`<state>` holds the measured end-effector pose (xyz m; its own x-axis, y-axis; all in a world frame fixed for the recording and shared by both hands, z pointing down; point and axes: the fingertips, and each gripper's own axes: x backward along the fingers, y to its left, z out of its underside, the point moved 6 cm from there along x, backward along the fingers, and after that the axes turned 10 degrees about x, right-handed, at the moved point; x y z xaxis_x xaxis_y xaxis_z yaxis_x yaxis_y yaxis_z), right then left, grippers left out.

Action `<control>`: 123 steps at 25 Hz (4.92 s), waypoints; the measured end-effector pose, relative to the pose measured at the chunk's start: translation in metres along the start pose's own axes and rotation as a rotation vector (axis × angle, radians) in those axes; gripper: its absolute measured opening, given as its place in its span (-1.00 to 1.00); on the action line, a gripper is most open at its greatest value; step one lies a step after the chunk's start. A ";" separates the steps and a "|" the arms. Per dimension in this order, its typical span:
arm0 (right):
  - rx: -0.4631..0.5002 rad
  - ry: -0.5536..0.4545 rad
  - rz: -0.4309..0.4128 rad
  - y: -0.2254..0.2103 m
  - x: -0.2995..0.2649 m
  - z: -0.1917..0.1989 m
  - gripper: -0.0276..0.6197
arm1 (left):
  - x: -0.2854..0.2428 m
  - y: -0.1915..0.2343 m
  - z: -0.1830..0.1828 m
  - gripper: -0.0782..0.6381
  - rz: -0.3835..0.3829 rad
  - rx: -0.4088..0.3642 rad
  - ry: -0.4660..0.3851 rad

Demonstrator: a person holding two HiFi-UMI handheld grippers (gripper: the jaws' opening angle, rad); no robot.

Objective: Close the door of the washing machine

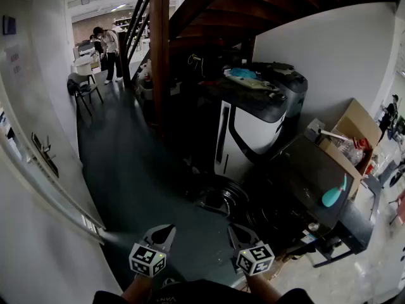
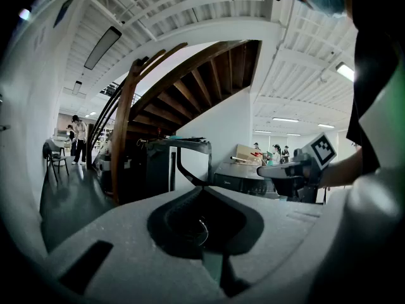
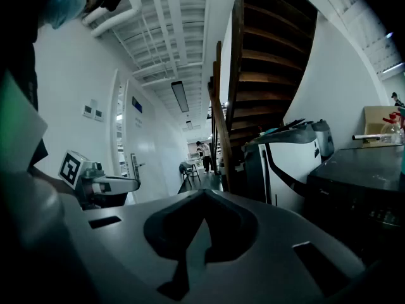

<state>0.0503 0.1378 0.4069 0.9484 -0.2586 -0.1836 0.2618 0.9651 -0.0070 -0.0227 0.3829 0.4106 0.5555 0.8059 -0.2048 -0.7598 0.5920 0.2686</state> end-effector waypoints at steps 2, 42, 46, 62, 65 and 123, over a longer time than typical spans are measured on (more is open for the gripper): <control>-0.007 0.005 -0.002 -0.004 0.006 0.008 -0.92 | -0.001 -0.007 0.010 -0.76 -0.008 0.014 -0.003; -0.178 0.023 0.340 -0.035 -0.205 0.010 -0.43 | -0.174 0.204 -0.030 -0.37 0.376 -0.009 0.217; -0.195 0.049 0.403 -0.049 -0.204 0.018 -0.43 | -0.203 0.210 -0.024 -0.37 0.406 -0.011 0.253; -0.255 0.136 0.435 -0.174 -0.213 0.057 -0.44 | -0.376 0.191 0.006 -0.37 0.389 -0.054 0.334; -0.255 0.162 0.410 -0.198 -0.219 0.065 -0.44 | -0.410 0.188 0.016 -0.36 0.381 -0.063 0.372; -0.528 0.222 1.036 -0.022 -0.065 0.135 -0.44 | -0.384 0.085 0.209 0.37 0.909 -0.538 1.174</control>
<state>0.0067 0.1283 0.5515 0.5991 0.6194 -0.5074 -0.7692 0.6211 -0.1501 -0.2295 0.1249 0.7090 -0.5005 0.2710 -0.8222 -0.8481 -0.3442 0.4028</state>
